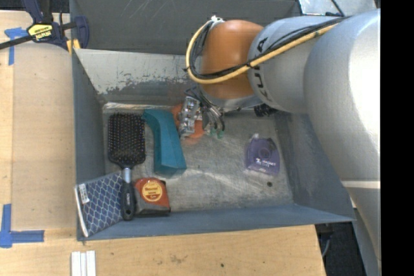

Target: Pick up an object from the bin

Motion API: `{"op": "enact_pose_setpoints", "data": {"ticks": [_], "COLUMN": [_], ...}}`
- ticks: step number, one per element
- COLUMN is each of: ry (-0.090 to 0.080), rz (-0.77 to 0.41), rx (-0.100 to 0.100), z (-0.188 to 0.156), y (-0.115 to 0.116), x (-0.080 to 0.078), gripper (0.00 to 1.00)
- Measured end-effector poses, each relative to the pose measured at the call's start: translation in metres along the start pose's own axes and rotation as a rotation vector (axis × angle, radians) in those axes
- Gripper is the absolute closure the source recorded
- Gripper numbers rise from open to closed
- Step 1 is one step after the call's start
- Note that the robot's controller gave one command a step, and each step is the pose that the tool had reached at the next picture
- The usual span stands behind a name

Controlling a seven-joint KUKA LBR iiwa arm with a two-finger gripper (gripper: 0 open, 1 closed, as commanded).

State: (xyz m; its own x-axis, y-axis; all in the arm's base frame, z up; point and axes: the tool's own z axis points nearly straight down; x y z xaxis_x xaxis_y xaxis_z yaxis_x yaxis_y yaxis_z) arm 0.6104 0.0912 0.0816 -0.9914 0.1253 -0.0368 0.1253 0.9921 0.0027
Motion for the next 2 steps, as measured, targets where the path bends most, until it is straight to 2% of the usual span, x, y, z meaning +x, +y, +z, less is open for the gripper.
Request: {"op": "enact_pose_setpoints", "data": {"ticks": [1, 2], "ry": [0.03, 0.029], "rz": [-0.013, -0.024], "rx": [0.006, 0.011], "z": [-0.027, -0.05], "y": [0.006, 0.043], "x": [-0.004, -0.01], "gripper": [1.0, 1.0]}}
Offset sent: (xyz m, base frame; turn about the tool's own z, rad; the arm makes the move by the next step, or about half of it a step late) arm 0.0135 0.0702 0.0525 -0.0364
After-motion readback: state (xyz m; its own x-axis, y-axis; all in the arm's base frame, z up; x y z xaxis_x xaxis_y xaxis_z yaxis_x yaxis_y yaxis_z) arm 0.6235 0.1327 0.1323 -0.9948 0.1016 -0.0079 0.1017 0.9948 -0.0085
